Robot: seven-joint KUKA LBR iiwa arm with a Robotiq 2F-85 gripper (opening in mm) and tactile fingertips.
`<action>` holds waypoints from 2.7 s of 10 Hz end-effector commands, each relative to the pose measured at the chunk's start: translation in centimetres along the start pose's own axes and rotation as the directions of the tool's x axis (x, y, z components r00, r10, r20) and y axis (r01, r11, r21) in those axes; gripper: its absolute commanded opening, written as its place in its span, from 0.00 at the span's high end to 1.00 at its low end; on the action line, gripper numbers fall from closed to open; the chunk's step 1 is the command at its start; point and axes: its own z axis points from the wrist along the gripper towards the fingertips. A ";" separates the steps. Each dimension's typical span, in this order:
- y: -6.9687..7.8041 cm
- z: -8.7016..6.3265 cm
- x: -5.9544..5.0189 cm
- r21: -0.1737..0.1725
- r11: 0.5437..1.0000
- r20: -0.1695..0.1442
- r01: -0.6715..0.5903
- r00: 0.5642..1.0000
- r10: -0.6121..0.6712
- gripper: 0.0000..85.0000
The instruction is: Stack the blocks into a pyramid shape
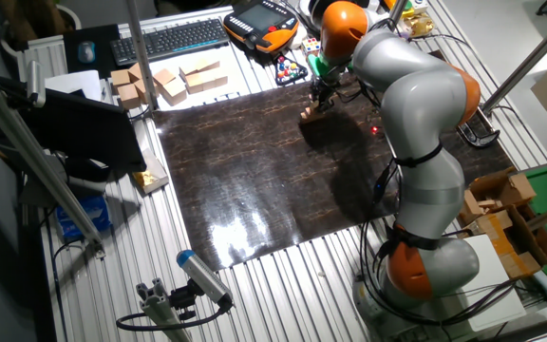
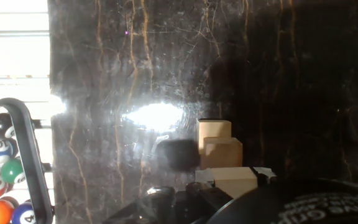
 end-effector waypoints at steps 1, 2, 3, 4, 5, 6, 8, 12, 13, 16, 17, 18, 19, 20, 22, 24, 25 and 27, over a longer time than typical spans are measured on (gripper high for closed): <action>0.1 0.0 0.0 -0.001 1.000 0.000 0.000 1.000 0.000 0.99; 0.1 0.0 0.0 -0.001 1.000 -0.001 -0.001 1.000 0.001 0.99; 0.1 0.0 0.1 0.000 1.000 -0.006 -0.003 1.000 0.003 0.99; 0.1 0.0 0.1 0.000 1.000 -0.007 -0.001 1.000 0.001 0.99; 0.1 0.1 0.0 0.000 1.000 -0.004 0.002 1.000 -0.002 0.99; 0.1 0.1 0.0 0.000 1.000 -0.004 0.005 1.000 -0.005 0.99; 0.1 0.1 0.1 -0.001 1.000 -0.004 0.006 1.000 -0.006 0.99; 0.1 0.3 0.0 0.002 1.000 -0.001 0.011 1.000 -0.011 0.99; 0.1 0.3 -0.1 0.003 1.000 -0.001 0.019 1.000 -0.019 0.98; 0.1 0.4 0.0 0.005 1.000 -0.001 0.019 1.000 -0.019 0.73; 0.1 0.4 0.0 0.003 1.000 -0.001 0.015 1.000 -0.015 0.64; 0.1 0.4 0.0 0.003 1.000 0.000 0.015 1.000 -0.015 0.55; 0.1 0.4 -0.1 0.004 1.000 0.003 0.015 1.000 -0.015 0.47; 0.1 0.3 -0.1 0.004 1.000 0.003 0.015 1.000 -0.015 0.46; 0.1 0.4 -0.1 0.004 1.000 0.003 0.015 1.000 -0.015 0.43; 0.0 0.2 0.0 0.002 1.000 0.003 0.025 1.000 -0.025 0.38; 0.0 0.2 0.0 0.002 1.000 0.000 0.028 1.000 -0.028 0.36; -0.4 -0.4 0.1 -0.003 0.999 -0.007 0.045 0.999 -0.045 0.33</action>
